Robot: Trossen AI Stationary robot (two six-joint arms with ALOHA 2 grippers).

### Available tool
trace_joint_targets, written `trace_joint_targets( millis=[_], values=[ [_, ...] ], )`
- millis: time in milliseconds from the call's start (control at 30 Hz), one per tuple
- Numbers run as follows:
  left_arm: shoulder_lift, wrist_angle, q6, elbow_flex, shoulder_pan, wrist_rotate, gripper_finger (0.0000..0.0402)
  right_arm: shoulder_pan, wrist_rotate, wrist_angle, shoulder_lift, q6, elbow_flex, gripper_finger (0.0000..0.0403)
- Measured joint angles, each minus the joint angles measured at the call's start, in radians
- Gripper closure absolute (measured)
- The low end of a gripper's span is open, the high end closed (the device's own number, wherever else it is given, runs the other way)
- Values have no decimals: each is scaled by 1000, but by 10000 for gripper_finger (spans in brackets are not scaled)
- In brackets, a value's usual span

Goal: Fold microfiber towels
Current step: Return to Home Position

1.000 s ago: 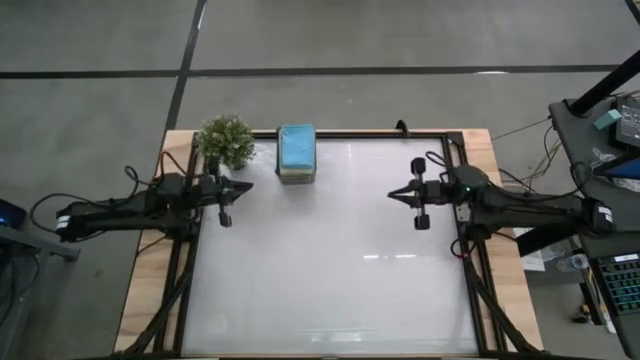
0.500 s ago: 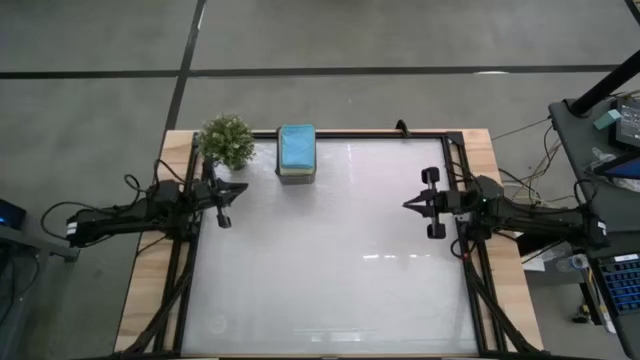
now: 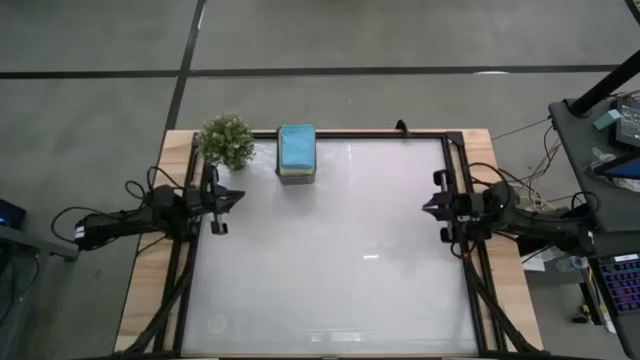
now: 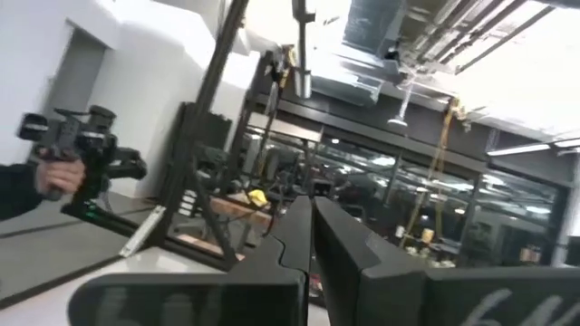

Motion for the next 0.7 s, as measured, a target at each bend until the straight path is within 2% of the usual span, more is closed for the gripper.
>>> trace_joint_targets(
  millis=[300, 700],
  values=[
    [62, -4, 0, -1, 0, -2, 402, 0, -77, -36, 1, 89, 0, 394],
    [127, -2, 0, -2, 0, -4, 402, 0, -77, -84, 23, 129, -1, 394]
  ],
)
